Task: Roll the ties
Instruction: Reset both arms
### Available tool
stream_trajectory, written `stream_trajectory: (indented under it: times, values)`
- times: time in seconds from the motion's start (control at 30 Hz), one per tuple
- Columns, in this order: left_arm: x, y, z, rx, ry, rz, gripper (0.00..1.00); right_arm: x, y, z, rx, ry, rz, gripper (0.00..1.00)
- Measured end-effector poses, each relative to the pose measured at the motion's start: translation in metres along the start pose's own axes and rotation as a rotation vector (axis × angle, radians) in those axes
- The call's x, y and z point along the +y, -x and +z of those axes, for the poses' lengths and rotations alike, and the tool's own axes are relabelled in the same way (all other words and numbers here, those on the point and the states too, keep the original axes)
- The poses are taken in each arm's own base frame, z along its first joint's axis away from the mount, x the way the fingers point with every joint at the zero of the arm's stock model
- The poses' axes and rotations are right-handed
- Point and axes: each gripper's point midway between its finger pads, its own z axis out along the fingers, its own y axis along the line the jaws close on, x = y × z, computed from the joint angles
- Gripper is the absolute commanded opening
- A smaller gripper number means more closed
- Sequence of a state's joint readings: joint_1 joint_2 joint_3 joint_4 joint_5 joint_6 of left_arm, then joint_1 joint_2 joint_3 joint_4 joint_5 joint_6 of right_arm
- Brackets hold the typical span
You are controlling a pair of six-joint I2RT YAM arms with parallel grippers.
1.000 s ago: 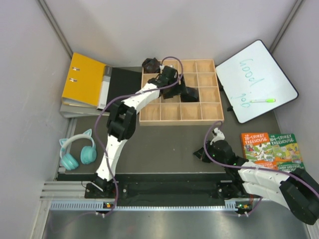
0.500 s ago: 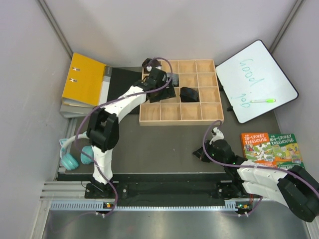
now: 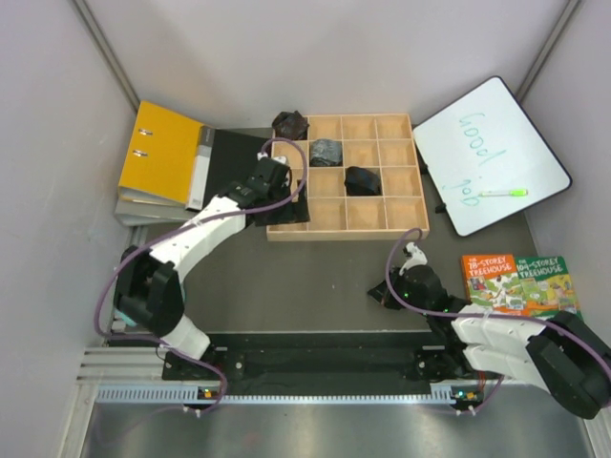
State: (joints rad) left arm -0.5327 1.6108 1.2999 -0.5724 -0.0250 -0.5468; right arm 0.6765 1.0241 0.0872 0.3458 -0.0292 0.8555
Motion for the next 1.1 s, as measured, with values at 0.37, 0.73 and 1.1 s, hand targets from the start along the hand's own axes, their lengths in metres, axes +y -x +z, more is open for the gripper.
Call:
stream_trajectory:
  times: [0.37,0.73,1.1]
  values:
    - [0.058,-0.037,-0.080,-0.078,0.115,0.104,0.98,0.006,0.000,0.005,0.031,0.001,0.001,0.13]
    - [0.088,-0.046,-0.134,-0.253,0.144,0.107,0.99,0.018,0.003,0.008,0.046,0.037,0.001,0.42]
    - [0.095,-0.046,-0.155,-0.333,0.136,0.094,0.99,0.021,0.006,0.003,0.025,0.052,-0.001,0.54]
